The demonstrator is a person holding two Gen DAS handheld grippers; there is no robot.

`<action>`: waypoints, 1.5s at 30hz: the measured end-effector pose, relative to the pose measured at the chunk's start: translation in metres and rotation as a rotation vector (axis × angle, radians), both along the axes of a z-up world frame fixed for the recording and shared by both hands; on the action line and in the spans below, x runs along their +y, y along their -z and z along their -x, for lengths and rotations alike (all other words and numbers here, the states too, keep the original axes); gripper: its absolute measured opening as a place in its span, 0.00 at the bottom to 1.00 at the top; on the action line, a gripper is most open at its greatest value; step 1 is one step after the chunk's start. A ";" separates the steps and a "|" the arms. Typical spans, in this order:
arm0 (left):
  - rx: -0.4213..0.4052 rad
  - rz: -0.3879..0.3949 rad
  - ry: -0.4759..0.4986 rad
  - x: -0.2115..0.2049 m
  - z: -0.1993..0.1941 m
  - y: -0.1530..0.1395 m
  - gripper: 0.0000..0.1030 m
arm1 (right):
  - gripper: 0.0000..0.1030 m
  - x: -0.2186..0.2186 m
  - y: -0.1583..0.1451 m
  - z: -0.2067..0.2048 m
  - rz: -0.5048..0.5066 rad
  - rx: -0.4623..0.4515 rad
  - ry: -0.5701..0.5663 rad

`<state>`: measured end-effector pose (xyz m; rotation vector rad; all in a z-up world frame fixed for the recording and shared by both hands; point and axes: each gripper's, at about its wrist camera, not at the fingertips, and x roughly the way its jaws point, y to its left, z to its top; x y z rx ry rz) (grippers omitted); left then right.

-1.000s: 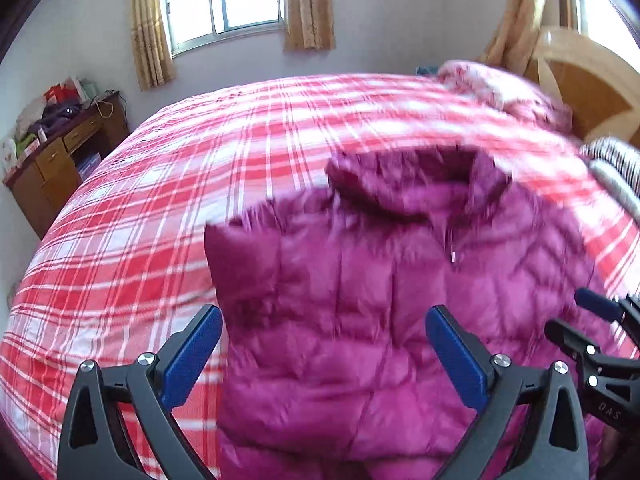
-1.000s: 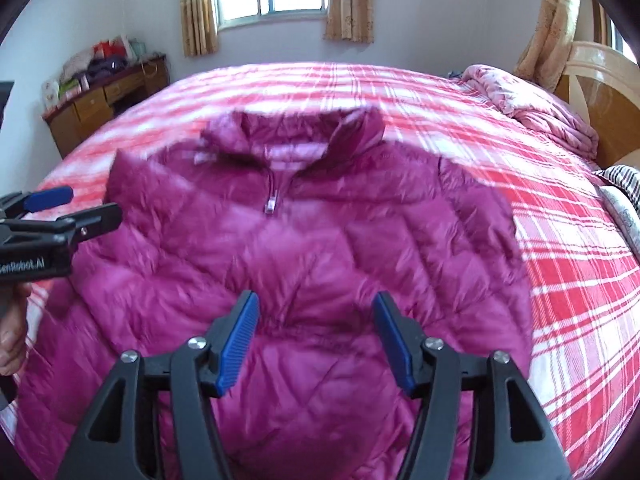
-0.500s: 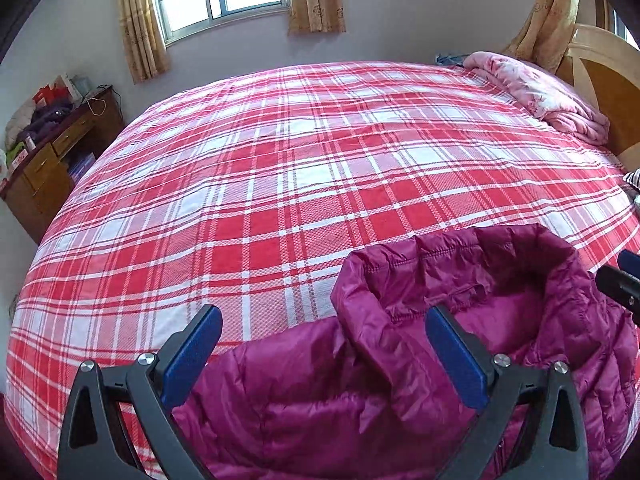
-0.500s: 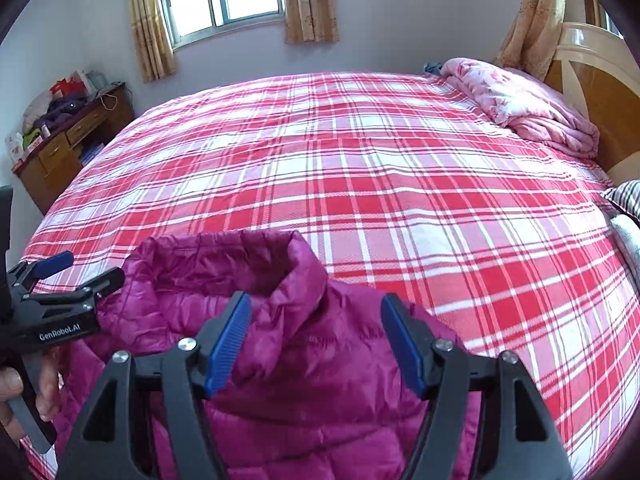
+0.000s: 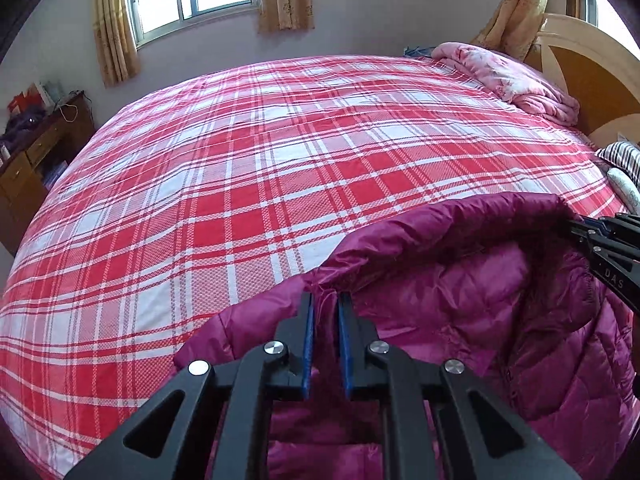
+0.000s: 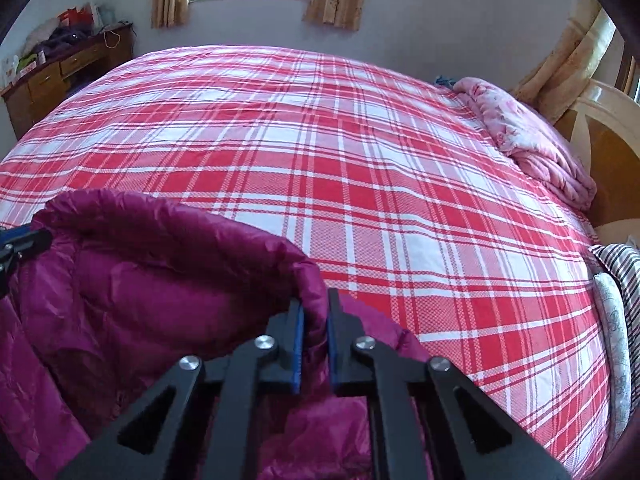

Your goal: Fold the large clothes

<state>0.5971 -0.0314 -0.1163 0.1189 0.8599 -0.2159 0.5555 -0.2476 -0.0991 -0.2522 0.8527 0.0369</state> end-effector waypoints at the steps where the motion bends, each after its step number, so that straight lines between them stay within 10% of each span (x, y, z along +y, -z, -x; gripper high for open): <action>1: -0.001 -0.010 0.003 0.001 0.002 0.003 0.11 | 0.09 -0.002 0.004 0.005 0.003 -0.001 0.000; 9: -0.071 0.058 -0.007 0.005 0.027 -0.020 0.23 | 0.08 -0.008 0.035 0.009 0.031 0.005 -0.010; 11: -0.136 0.123 -0.014 0.009 0.033 -0.041 0.38 | 0.08 -0.008 0.036 0.009 0.024 -0.001 -0.008; 13: -0.208 0.181 -0.042 0.013 0.036 -0.060 0.82 | 0.08 -0.008 0.040 0.010 0.026 -0.006 -0.007; 15: -0.265 0.213 -0.068 0.013 0.034 -0.070 0.94 | 0.08 -0.007 0.044 0.013 0.030 -0.019 -0.008; 29: 0.051 0.015 -0.022 -0.044 -0.012 0.043 0.94 | 0.21 -0.024 0.023 0.031 -0.137 -0.073 -0.031; 33: 0.055 0.021 -0.014 -0.044 -0.010 0.046 0.94 | 0.47 -0.028 -0.014 0.049 -0.222 -0.191 -0.024; 45: -0.132 0.206 -0.079 -0.010 0.015 -0.018 0.94 | 0.49 0.020 -0.021 -0.024 -0.237 -0.066 -0.013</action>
